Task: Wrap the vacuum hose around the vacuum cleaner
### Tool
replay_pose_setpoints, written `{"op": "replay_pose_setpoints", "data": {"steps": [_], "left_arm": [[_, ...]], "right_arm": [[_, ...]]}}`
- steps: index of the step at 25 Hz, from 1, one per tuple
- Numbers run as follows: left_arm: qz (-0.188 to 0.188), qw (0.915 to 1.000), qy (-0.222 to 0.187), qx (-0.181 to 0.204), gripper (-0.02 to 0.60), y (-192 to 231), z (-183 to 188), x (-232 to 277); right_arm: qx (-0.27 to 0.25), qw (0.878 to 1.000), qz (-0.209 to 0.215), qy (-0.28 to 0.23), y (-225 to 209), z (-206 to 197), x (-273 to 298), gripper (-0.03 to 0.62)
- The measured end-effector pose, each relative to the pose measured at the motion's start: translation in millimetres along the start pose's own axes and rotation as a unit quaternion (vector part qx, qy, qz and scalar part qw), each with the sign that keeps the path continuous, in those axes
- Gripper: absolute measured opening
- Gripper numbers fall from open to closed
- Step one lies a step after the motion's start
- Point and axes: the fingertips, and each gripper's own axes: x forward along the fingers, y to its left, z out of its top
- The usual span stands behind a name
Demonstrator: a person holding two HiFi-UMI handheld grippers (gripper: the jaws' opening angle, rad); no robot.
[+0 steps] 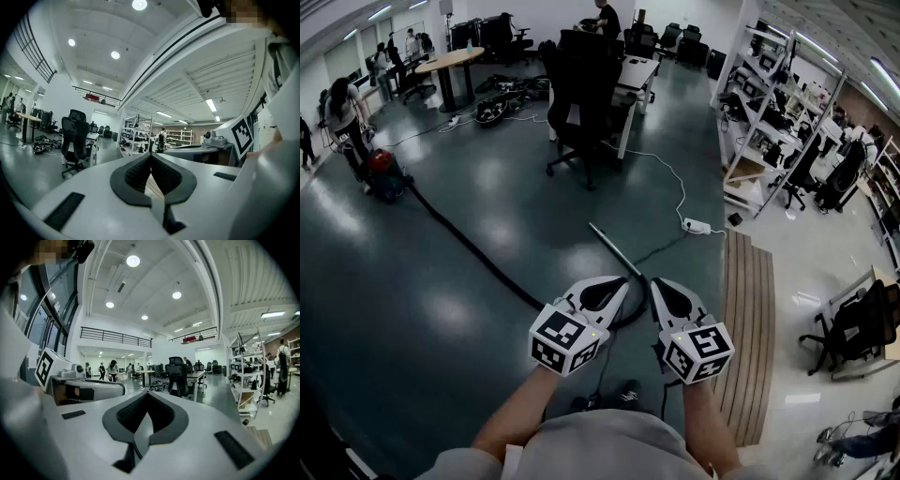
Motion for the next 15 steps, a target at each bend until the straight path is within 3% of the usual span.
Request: {"op": "replay_pose_setpoints", "data": {"steps": [15], "left_arm": [[0.0,1.0,0.002,-0.001,0.008,4.5,-0.6,-0.3]], "right_arm": [[0.004,1.0,-0.003,-0.001,-1.6,1.2,3.9,0.005]]}}
